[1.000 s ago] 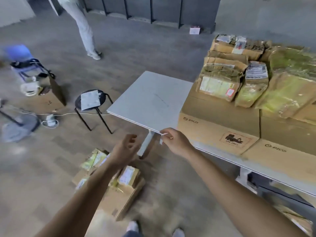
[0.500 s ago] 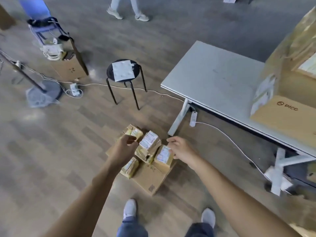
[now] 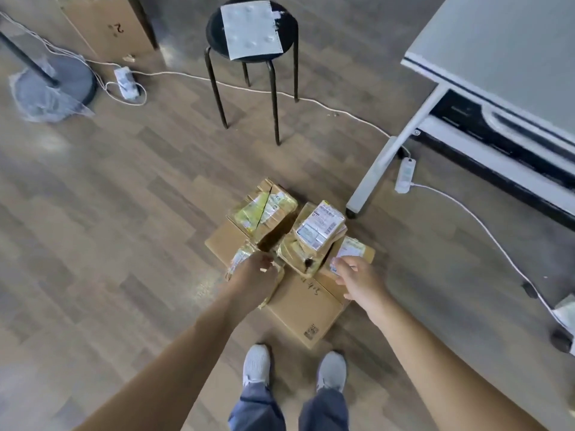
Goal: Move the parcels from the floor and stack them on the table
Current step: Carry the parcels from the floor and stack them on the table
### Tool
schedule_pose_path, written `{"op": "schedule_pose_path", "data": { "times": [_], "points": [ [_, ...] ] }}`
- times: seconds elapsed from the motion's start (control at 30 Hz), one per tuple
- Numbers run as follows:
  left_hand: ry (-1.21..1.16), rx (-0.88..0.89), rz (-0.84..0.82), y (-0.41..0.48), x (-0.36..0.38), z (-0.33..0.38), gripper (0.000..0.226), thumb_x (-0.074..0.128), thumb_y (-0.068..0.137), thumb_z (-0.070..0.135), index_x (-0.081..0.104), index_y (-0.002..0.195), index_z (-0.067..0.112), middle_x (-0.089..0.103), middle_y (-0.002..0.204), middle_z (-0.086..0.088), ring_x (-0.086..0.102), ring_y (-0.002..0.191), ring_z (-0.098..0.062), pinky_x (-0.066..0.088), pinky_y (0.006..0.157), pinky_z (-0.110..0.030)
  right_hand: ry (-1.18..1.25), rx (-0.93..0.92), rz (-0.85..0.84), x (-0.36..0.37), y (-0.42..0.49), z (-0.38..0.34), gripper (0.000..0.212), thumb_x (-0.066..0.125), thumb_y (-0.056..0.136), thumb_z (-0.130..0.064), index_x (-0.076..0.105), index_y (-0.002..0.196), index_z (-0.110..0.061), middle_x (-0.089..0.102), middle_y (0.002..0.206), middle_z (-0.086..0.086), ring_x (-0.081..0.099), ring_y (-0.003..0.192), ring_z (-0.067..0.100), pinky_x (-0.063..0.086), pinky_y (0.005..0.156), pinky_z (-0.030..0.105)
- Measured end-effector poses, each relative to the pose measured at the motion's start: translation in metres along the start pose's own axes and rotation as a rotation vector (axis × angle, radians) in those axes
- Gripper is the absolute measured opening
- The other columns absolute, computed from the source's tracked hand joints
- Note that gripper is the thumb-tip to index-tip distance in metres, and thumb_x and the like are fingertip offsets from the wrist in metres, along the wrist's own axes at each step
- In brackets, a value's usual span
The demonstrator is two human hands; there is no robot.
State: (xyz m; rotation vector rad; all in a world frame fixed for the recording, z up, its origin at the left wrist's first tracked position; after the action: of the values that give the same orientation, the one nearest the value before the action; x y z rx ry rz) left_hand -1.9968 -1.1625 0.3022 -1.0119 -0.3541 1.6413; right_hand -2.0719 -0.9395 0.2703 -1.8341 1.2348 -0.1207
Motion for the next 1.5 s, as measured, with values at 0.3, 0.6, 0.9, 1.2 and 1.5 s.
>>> {"op": "schedule_pose_path", "data": {
  "times": [0.3,0.6,0.9,1.2,1.5],
  "points": [
    [-0.018,0.135,0.012,0.176,0.083,0.007,0.057,0.037,0.091,0.063,0.052,0.132,0.025,0.053,0.1,0.015,0.054,0.081,-0.005,0.043,0.084,-0.029,0.354,0.11,0.01,0.021,0.157,0.046,0.113,0.061,0.053,-0.082,0.03,0.148,-0.031,0.037,0.151,0.001,0.053,0.117,0.025,0.057,0.086,0.049],
    [-0.141,0.001,-0.304,0.189,0.128,-0.025,0.084,0.065,0.072,0.067,0.041,0.133,0.014,0.06,0.122,-0.001,0.06,0.108,-0.019,0.051,0.095,-0.045,0.432,0.013,-0.132,0.032,0.165,0.069,0.068,0.068,0.084,-0.05,0.027,0.138,-0.052,0.063,0.121,-0.016,0.067,0.102,0.012,0.056,0.059,0.029],
    [0.017,-0.181,-0.443,0.092,0.182,-0.109,0.073,0.067,0.073,0.062,0.04,0.128,0.022,0.057,0.108,0.013,0.056,0.083,0.0,0.047,0.057,-0.016,0.124,0.089,-0.384,0.031,0.087,0.141,0.054,0.074,0.077,-0.045,0.037,0.116,-0.051,0.068,0.112,-0.007,0.071,0.093,0.012,0.06,0.067,0.035],
    [0.027,-0.16,-0.309,0.124,0.208,-0.148,0.047,0.052,0.089,0.019,0.045,0.135,0.022,0.06,0.113,0.003,0.061,0.076,-0.008,0.053,0.063,-0.025,-0.05,0.127,-0.2,0.089,0.116,0.19,0.025,0.063,0.086,-0.024,0.053,0.104,-0.038,0.066,0.1,-0.018,0.064,0.094,0.002,0.052,0.075,0.021],
    [0.265,0.23,0.149,0.165,0.157,-0.091,0.049,0.044,0.092,0.018,0.038,0.141,0.022,0.039,0.138,-0.001,0.041,0.124,-0.016,0.036,0.096,-0.026,-0.408,-0.015,0.003,0.08,0.143,0.144,0.048,0.046,0.098,-0.025,0.042,0.143,-0.009,0.047,0.144,0.009,0.045,0.132,0.024,0.038,0.104,0.034]
  ]
}}
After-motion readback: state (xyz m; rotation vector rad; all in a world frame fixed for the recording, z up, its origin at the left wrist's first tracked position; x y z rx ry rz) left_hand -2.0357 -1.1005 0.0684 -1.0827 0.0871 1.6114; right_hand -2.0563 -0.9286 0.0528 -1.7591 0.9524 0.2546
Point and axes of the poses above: each hand's wrist, its own y-axis towards the middle knuckle, its own x-axis out of the palm, z = x × y, the point moved 6 cm from there along y, towards the middle knuckle
